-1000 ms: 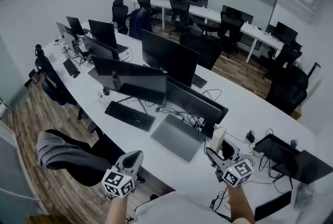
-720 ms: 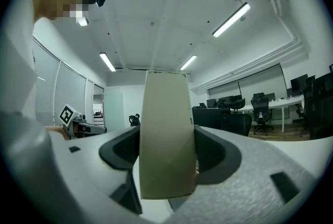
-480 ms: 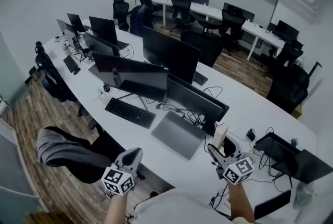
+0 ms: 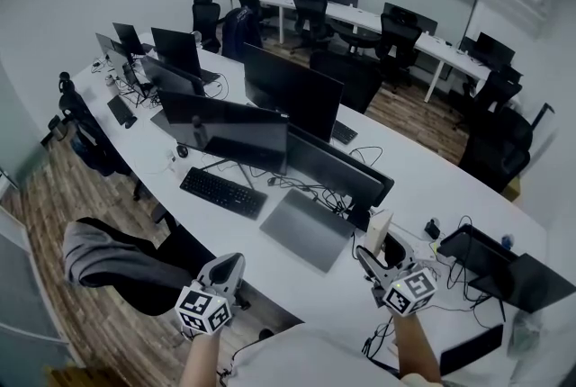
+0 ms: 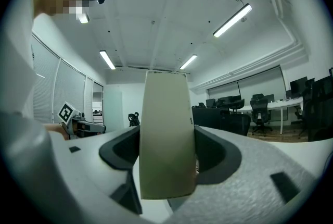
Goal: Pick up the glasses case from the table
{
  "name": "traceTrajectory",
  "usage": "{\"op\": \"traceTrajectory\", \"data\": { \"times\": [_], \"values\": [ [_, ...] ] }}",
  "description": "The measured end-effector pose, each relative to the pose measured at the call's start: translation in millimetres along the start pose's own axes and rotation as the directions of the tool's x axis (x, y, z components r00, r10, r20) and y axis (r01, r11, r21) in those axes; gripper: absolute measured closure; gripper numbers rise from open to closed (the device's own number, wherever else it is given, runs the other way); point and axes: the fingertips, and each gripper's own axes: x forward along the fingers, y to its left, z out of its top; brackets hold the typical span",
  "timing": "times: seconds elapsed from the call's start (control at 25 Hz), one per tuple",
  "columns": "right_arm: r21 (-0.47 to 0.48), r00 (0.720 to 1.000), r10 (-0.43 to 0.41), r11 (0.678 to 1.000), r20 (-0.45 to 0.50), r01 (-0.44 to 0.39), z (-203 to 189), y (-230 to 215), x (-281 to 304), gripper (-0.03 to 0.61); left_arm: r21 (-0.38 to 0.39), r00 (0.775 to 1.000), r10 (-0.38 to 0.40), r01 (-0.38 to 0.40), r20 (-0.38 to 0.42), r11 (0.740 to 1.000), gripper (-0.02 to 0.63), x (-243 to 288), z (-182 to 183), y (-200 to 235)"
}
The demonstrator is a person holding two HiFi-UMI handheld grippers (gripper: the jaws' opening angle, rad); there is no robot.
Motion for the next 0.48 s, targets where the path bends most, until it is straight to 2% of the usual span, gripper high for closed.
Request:
{"op": "traceTrajectory", "data": {
  "times": [0.48],
  "values": [
    [-0.001,1.000,0.001,1.000,0.000,-0.001,-1.5,6.1,-0.8,0.267,0.007,1.000,-0.006,0.006,0.003,1.000,0.604,-1.7,1.3,1.8]
  ]
}}
